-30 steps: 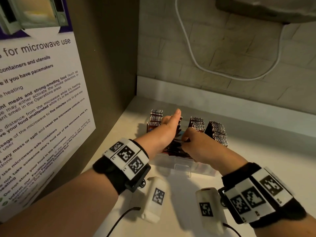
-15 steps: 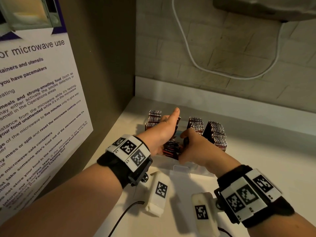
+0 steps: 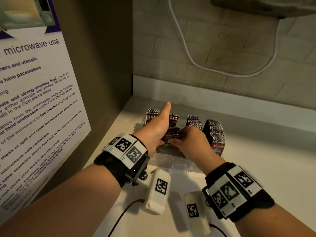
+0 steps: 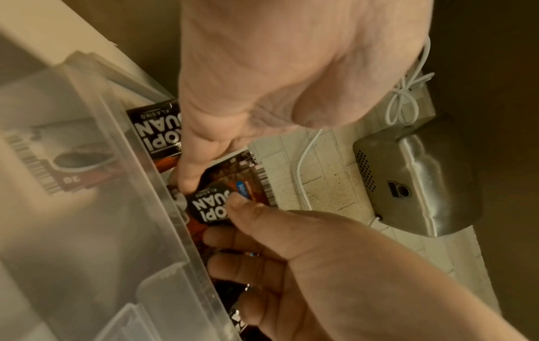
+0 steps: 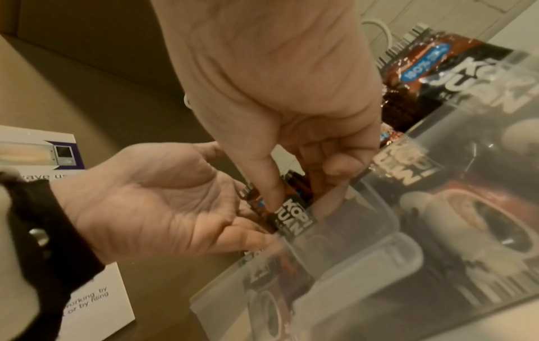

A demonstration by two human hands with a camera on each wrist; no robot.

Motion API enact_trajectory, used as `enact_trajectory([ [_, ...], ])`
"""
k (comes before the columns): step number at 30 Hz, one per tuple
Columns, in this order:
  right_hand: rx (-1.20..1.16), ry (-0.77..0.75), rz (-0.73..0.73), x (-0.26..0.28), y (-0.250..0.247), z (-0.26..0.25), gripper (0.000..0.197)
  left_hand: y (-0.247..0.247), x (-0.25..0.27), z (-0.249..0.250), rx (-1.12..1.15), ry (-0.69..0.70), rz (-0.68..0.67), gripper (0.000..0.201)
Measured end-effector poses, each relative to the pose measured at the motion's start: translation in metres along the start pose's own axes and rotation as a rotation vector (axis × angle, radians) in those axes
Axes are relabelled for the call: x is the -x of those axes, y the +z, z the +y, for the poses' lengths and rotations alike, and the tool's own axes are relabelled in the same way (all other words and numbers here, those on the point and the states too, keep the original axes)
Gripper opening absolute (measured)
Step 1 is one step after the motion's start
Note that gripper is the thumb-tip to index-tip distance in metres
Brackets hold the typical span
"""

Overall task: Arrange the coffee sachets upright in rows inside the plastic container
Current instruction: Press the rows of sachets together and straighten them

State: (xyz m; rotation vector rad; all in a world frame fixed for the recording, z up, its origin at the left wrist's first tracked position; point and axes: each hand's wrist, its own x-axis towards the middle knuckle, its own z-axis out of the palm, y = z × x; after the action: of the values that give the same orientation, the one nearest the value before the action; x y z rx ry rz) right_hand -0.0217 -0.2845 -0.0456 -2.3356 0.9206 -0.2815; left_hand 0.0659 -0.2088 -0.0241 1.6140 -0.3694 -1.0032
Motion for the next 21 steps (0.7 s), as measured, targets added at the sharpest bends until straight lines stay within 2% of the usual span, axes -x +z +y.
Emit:
enact_trajectory([
  [5, 0.062, 0.017, 0.136, -0.005, 0.007, -0.002, 0.019, 0.006, 0.001, -0.003, 0.008, 0.002, 0.029, 0.082],
  [13, 0.186, -0.077, 0.220, -0.007, 0.015, -0.003, 0.012, 0.011, -0.011, -0.007, 0.152, -0.006, 0.000, 0.090],
  [17, 0.108, -0.052, 0.210, -0.010, 0.017, -0.006, 0.006, 0.012, -0.015, -0.010, 0.207, 0.017, 0.006, 0.097],
  [19, 0.044, -0.023, 0.217, -0.012, 0.017, -0.008, 0.016, 0.012, -0.016, -0.011, 0.233, 0.015, 0.000, 0.099],
  [21, -0.002, 0.000, 0.225, -0.013, 0.016, -0.009, 0.022, 0.012, -0.017, -0.012, 0.250, 0.020, 0.002, 0.091],
])
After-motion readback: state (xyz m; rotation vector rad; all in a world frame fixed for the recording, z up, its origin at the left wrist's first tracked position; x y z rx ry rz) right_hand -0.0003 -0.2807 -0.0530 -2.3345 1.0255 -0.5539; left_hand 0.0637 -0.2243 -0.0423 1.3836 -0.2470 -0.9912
